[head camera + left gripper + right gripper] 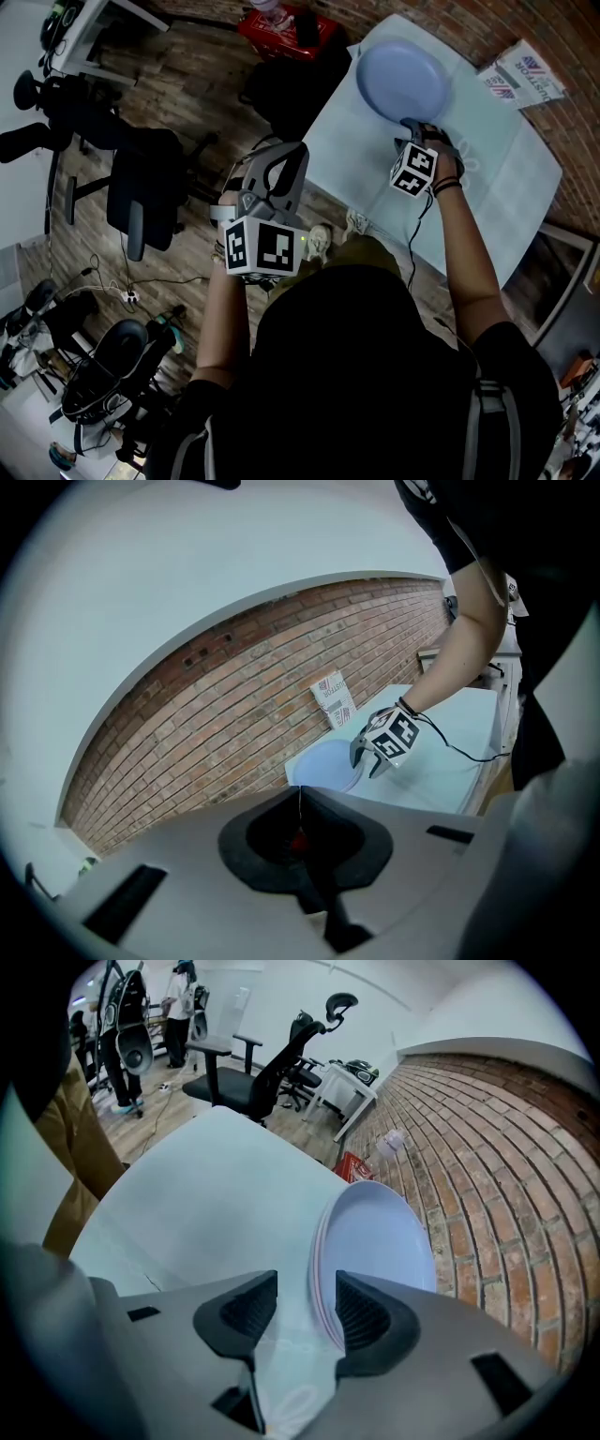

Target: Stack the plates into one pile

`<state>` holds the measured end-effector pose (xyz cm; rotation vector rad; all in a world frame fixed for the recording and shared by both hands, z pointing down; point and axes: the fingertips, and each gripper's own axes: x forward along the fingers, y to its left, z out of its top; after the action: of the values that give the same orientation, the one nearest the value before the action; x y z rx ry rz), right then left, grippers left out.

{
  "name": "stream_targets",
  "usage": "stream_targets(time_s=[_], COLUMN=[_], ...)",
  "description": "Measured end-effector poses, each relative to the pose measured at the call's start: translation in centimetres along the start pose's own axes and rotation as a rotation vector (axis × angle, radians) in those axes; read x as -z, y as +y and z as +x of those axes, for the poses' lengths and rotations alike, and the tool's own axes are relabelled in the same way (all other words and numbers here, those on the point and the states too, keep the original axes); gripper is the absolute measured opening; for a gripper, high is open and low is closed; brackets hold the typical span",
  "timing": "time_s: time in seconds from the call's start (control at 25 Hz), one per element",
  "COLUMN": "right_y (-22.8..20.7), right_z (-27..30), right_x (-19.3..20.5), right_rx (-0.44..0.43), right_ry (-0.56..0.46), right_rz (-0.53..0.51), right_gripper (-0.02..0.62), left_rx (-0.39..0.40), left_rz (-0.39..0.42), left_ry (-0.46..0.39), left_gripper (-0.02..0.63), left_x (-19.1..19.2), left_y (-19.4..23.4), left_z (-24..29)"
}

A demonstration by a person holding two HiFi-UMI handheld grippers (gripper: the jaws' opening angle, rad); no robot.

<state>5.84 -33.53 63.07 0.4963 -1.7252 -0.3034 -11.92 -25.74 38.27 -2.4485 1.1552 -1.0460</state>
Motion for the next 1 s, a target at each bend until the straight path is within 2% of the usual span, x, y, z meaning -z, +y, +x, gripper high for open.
stream_targets(time_s=[0.48,0.72,1.0], right_y=[-0.3,-0.6,0.1], right_z=[-3.9,-7.9,-14.1], right_x=[-1.8,-3.1,-6.6], right_rx=[0.078,0.172,0.284], right_ry=[-0.003,-0.035,-0.106], right_rz=[0.023,0.099,0.152], right_gripper=[0.189,0.189,0.189], left_rx=[0.018,0.053,0.081], left_rz=[0.024,0.072,0.105], left_ry=[-0.054,-0.102,-0.166], left_gripper=[0.023,0.023,0.023], left_x=[-0.4,-1.2,-1.7], left_y=[0.2,-0.4,-1.4], left_z=[-2.3,-3.7,-5.9])
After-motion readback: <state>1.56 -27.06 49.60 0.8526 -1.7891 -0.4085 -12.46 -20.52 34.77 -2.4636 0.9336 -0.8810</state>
